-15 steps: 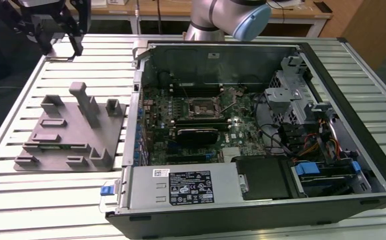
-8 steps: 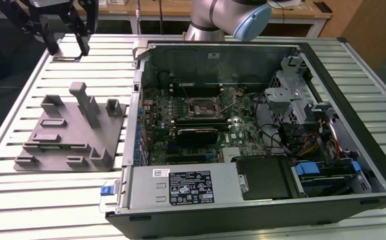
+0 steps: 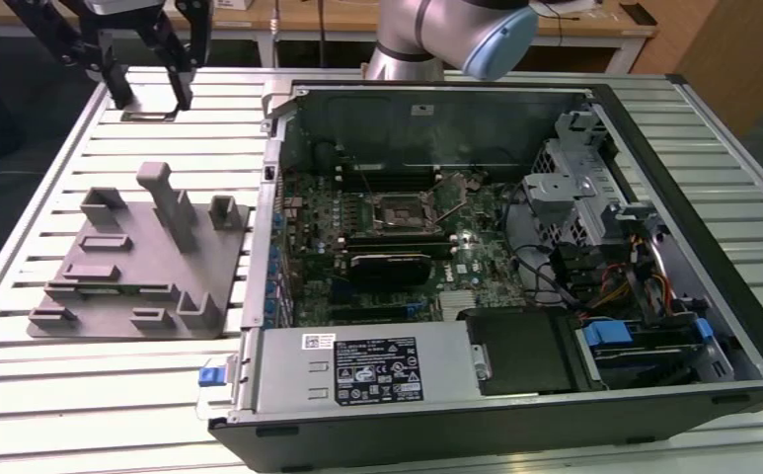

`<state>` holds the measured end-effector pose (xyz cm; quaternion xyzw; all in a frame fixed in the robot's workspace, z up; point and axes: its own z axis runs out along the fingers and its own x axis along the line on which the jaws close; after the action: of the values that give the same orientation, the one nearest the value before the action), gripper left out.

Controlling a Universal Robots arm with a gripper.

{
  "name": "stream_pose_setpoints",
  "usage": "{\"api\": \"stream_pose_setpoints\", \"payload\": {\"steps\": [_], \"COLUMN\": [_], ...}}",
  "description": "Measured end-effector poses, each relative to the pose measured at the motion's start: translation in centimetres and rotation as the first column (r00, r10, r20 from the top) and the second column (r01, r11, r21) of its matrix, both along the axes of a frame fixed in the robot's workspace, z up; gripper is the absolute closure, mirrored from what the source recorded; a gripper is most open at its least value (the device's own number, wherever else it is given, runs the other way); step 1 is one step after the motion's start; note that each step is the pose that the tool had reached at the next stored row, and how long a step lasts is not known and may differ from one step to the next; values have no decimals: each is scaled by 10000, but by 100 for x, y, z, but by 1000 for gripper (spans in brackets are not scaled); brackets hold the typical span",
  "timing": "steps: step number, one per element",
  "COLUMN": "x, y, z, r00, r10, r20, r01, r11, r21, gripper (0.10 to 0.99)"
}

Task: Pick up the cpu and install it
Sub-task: 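Pick up the cpu and move it towards the insertion slot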

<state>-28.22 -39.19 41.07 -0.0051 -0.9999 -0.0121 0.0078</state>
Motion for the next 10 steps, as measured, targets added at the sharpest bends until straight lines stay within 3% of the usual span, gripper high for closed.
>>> {"api": "stream_pose_setpoints", "payload": {"steps": [10], "x": [276], "y": [0], "z": [0], "r00": [10000], "r10": [0], "r20": [0], "r01": [0], "r11": [10000], "r21": [0], "gripper": [537]}}
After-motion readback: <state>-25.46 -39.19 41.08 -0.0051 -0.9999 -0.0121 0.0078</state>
